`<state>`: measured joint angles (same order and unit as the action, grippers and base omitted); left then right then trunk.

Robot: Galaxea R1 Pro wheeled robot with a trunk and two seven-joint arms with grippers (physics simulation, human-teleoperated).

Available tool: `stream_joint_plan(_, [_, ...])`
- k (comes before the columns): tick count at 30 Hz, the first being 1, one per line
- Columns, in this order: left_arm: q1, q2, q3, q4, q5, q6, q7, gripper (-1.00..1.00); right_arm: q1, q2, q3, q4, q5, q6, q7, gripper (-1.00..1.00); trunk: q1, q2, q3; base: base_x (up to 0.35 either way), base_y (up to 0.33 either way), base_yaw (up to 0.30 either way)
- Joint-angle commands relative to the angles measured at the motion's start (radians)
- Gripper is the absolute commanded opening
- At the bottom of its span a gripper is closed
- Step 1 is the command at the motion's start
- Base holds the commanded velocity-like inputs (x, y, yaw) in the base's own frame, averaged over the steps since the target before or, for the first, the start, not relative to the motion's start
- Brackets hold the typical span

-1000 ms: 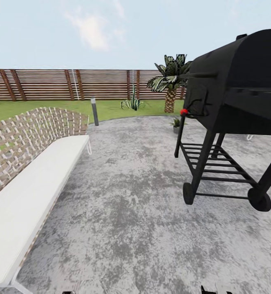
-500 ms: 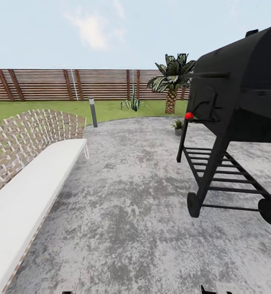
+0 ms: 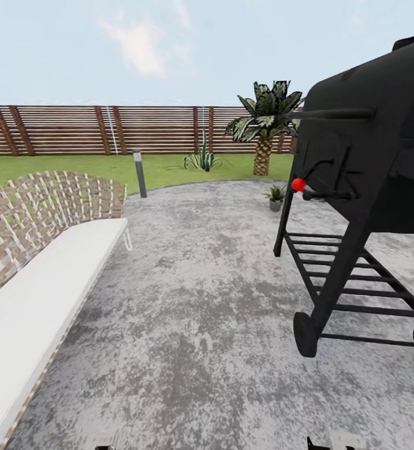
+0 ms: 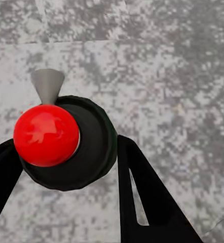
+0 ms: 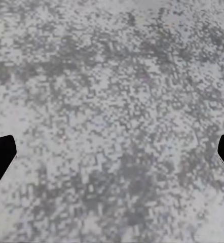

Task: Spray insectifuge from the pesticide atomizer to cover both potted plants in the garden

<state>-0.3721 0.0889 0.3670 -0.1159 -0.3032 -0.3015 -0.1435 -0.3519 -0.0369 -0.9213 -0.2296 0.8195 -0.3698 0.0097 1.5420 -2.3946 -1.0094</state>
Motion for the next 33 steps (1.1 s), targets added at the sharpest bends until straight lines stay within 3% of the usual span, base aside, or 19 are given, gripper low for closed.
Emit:
stream_joint_plan(1, [-0.001, 0.0, 0.009, 0.001, -0.007, -0.003, -0.005, -1.0, -0.001, 0.0, -0.008, 0.001, 0.009, -0.004, 0.001, 1.0, 0.0, 0.0, -0.001, 0.339, 0.0, 0.0])
stream_joint_plan(12, [-0.001, 0.0, 0.01, 0.001, -0.005, -0.003, -0.005, -1.0, -0.001, 0.0, -0.008, 0.001, 0.009, -0.004, 0.001, 1.0, 0.0, 0.0, -0.001, 0.338, 0.009, 0.0])
stream_joint_plan(33, [-0.001, 0.0, 0.009, 0.001, -0.005, -0.003, -0.005, -1.0, -0.001, 0.0, -0.009, 0.001, 0.009, -0.004, 0.001, 1.0, 0.0, 0.0, -0.001, 0.324, 0.139, 0.0])
